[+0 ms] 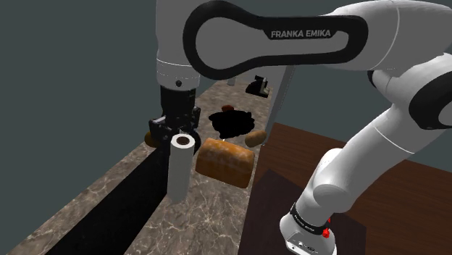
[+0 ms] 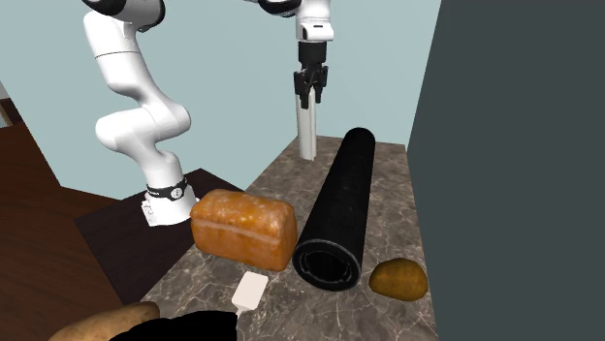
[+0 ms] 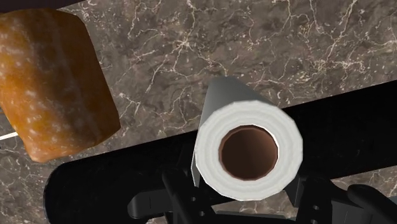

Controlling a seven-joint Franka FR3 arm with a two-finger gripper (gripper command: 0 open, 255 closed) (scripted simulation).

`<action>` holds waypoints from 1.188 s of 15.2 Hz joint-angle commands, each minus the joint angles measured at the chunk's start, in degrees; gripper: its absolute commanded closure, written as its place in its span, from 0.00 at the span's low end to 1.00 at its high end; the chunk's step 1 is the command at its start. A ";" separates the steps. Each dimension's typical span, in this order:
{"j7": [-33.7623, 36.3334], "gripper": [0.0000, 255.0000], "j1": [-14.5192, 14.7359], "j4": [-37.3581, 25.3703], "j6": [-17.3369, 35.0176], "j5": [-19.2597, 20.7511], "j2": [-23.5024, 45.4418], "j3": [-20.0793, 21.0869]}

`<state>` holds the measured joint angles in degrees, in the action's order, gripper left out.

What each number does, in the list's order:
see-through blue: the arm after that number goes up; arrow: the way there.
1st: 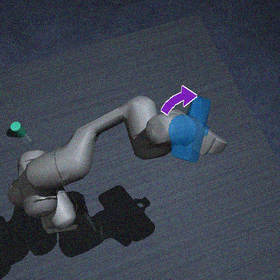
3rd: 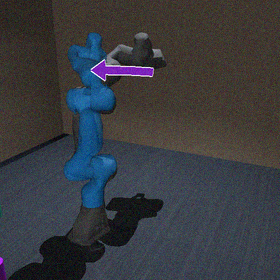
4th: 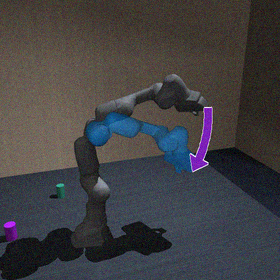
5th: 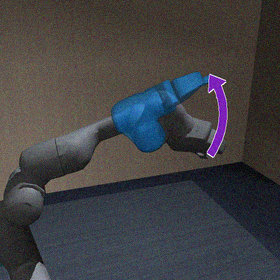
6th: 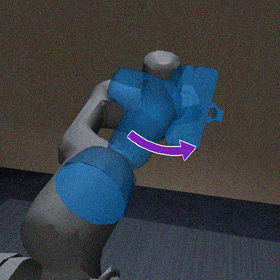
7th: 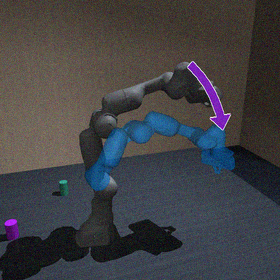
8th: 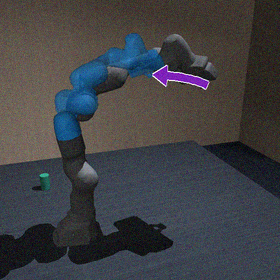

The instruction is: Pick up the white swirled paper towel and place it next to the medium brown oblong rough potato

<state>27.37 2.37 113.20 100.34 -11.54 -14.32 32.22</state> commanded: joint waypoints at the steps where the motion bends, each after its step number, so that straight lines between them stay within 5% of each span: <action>1: 0.06 1.00 -0.06 -1.49 -1.63 0.04 -0.13 -0.19; 18: 2.15 1.00 -0.64 -17.35 -14.73 1.72 2.85 -0.36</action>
<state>29.36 1.74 96.83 86.39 -9.92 -11.70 31.82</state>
